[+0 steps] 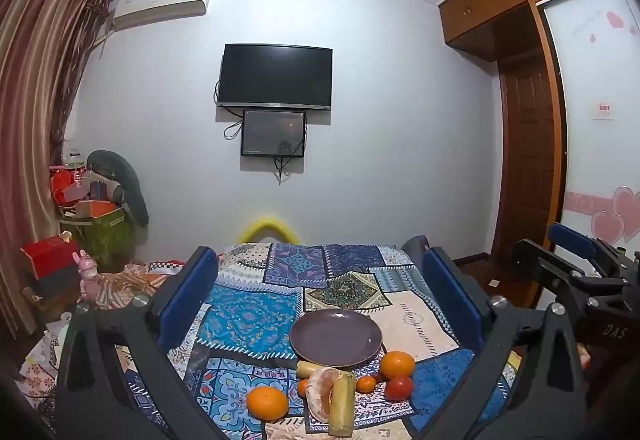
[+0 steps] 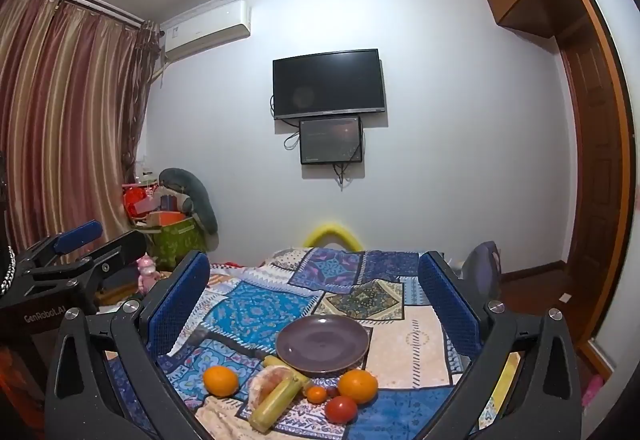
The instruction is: Organize fruits
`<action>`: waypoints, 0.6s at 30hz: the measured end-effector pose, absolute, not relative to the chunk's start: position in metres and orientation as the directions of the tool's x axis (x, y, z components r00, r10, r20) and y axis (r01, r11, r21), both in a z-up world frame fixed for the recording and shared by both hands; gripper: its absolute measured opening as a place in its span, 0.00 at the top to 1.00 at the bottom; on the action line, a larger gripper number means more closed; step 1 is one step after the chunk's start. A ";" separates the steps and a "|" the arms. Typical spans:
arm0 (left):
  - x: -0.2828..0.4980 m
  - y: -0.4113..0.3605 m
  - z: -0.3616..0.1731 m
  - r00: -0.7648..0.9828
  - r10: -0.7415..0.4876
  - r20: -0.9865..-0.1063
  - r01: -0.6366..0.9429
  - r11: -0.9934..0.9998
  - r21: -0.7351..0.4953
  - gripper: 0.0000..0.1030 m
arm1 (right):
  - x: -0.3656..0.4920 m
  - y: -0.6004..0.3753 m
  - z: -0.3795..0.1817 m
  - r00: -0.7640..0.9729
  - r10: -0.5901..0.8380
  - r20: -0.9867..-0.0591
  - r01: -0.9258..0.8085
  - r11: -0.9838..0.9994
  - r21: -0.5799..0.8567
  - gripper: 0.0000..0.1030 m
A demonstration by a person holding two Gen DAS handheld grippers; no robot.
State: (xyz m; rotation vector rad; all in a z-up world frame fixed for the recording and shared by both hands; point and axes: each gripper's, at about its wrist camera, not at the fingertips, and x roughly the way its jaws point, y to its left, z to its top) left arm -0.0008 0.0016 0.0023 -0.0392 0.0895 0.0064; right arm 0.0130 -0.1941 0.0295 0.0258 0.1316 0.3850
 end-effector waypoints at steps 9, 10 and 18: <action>-0.002 -0.001 0.000 0.997 0.002 -0.081 -0.006 0.999 -0.038 0.00 | 0.013 -0.194 0.029 0.917 0.379 -0.122 -0.374 0.925 0.059 0.00; -0.002 -0.002 0.000 0.997 0.002 -0.080 -0.005 0.999 -0.038 0.00 | 0.013 -0.194 0.029 0.917 0.379 -0.121 -0.375 0.925 0.059 0.00; -0.004 -0.004 0.000 0.997 0.000 -0.077 -0.003 1.000 -0.031 0.00 | 0.009 -0.196 0.030 0.917 0.382 -0.115 -0.377 0.924 0.068 0.00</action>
